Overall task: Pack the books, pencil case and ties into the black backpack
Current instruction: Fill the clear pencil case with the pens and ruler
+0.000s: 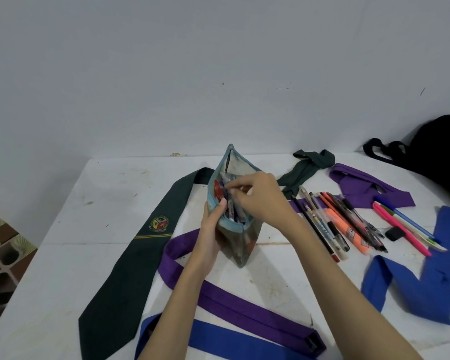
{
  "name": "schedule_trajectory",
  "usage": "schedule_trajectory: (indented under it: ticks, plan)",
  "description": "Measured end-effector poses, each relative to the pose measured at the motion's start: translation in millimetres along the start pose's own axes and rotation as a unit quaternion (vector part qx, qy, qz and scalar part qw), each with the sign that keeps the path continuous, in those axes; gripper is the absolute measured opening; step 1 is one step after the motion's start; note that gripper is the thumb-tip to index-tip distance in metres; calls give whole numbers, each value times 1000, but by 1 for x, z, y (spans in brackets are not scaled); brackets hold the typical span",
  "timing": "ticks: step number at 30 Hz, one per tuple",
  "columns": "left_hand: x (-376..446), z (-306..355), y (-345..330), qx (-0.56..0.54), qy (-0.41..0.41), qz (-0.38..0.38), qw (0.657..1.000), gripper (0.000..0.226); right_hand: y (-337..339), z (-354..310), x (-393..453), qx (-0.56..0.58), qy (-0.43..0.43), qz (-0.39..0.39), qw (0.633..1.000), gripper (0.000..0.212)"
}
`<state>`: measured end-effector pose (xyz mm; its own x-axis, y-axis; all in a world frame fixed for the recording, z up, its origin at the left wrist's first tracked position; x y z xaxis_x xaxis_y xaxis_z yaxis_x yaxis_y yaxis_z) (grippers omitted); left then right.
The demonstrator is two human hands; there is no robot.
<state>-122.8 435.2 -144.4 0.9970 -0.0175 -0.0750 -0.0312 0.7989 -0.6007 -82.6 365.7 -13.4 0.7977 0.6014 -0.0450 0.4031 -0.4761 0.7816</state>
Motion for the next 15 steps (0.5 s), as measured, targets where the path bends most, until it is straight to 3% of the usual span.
schedule_trajectory:
  ticks: [4,6,8,11,13,15]
  plan:
    - [1,-3,4,-1,5,1,1000,70,48,25,-26,106,17,203,973,18]
    - [0,-4,5,-9,7,2,1000,69,65,59,-43,134,-34,269,953,17]
    - [0,-3,4,-17,6,-1,1000,67,70,98,-52,82,-132,251,955,12]
    - [-1,-4,-2,-21,17,-4,1000,67,48,146,-56,-39,-255,110,960,12]
    - [-2,-7,-13,-14,23,-15,1000,67,33,158,-62,-92,-290,70,950,13]
    - [-1,-10,-29,15,23,-29,999,68,28,160,-66,-139,-294,80,942,14]
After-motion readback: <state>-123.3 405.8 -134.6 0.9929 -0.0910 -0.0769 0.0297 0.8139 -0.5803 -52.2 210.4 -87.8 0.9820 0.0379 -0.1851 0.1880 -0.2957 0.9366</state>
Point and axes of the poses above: each hand's wrist, its own x-axis towards the middle knuckle, its own y-axis out of the back of the hand, z = x × y, the point moved 9 cm from there along x, towards the middle knuckle, and after that the axes turned 13 degrees about -z, right-handed, at the moved point
